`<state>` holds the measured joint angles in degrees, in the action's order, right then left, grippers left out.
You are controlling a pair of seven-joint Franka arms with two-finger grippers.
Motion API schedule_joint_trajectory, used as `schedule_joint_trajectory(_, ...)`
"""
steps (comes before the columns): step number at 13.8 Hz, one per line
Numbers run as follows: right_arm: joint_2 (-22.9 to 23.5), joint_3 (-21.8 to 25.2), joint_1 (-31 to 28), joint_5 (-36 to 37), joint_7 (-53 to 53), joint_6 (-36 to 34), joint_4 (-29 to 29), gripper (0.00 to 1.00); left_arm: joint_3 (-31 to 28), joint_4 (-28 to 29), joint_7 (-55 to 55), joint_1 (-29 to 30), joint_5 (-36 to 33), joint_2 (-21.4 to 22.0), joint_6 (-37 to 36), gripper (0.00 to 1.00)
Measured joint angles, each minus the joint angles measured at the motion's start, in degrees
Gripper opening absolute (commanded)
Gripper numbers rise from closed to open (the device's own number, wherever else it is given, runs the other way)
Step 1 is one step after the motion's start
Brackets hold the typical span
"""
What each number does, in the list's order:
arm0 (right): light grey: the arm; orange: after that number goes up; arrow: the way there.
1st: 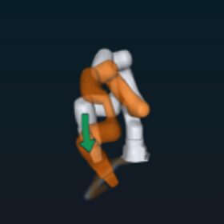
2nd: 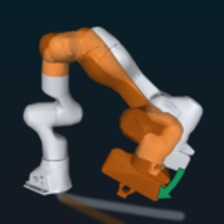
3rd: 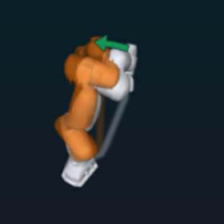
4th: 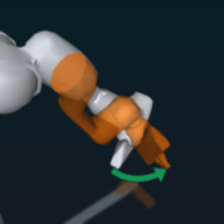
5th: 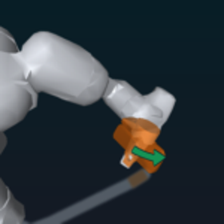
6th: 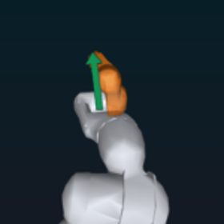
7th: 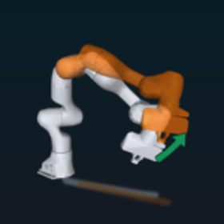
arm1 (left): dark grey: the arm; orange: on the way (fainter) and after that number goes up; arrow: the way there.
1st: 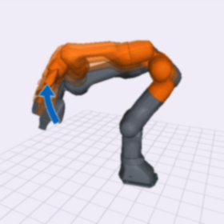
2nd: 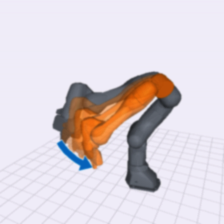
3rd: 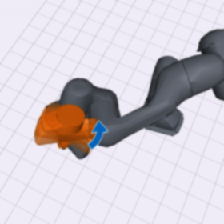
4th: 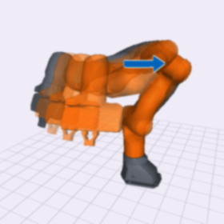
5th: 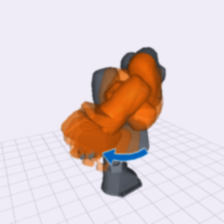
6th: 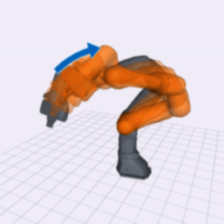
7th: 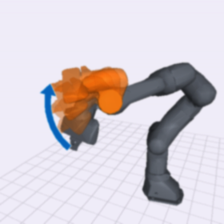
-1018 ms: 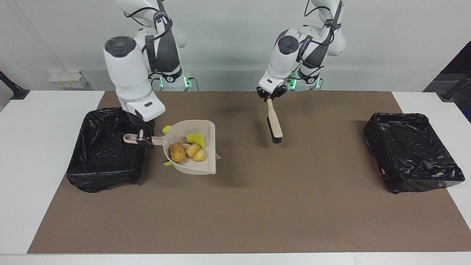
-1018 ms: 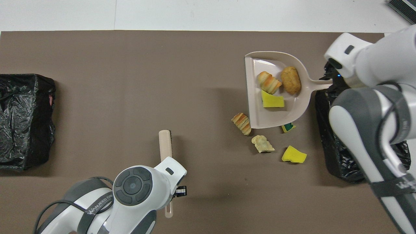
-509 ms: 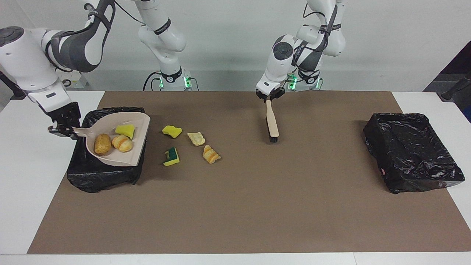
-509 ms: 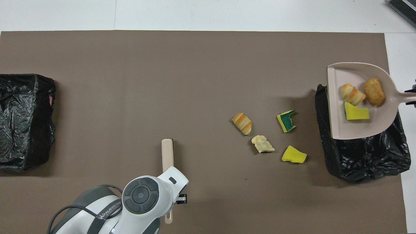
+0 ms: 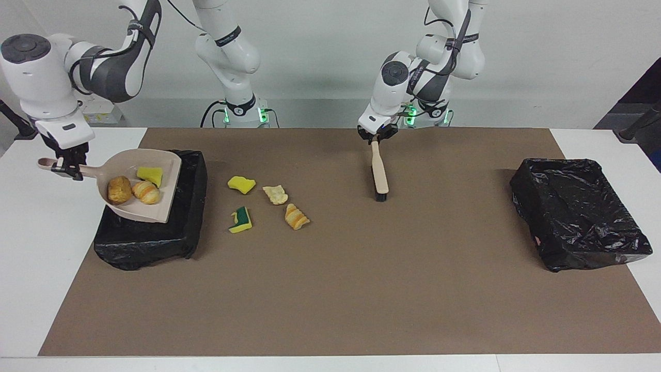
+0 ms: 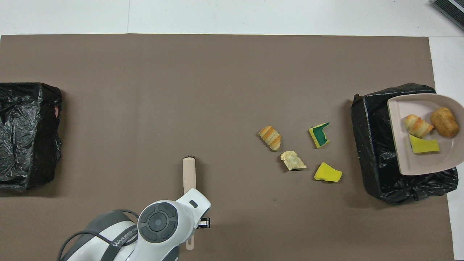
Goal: Sweep and dump trash in bin
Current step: 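Carry the loaded dustpan with the right gripper over the nearby bin, then tilt the dustpan with the right gripper to dump trash into the bin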
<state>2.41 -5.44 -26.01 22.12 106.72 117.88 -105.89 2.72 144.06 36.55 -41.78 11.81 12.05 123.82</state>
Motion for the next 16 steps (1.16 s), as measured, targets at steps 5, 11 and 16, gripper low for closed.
schedule_joint_trajectory(5, -2.5, -0.8, 4.6, 16.0, -10.1, 1.7, -4.9, 0.0, -0.8, -0.1, 0.4, 0.9, 0.1, 0.0, -0.2, 1.0)
schedule_joint_trajectory(11, -5.3, -0.9, 7.7, 30.4, -14.2, 1.7, -8.0, 0.0, -1.5, -5.5, -0.6, 7.4, 0.1, 0.0, -4.8, 1.0)
schedule_joint_trajectory(16, -6.4, -0.9, 10.1, 40.6, -19.8, -0.6, -8.4, 0.0, -1.5, -7.2, -3.4, 10.0, 0.0, 0.0, -4.8, 1.0)
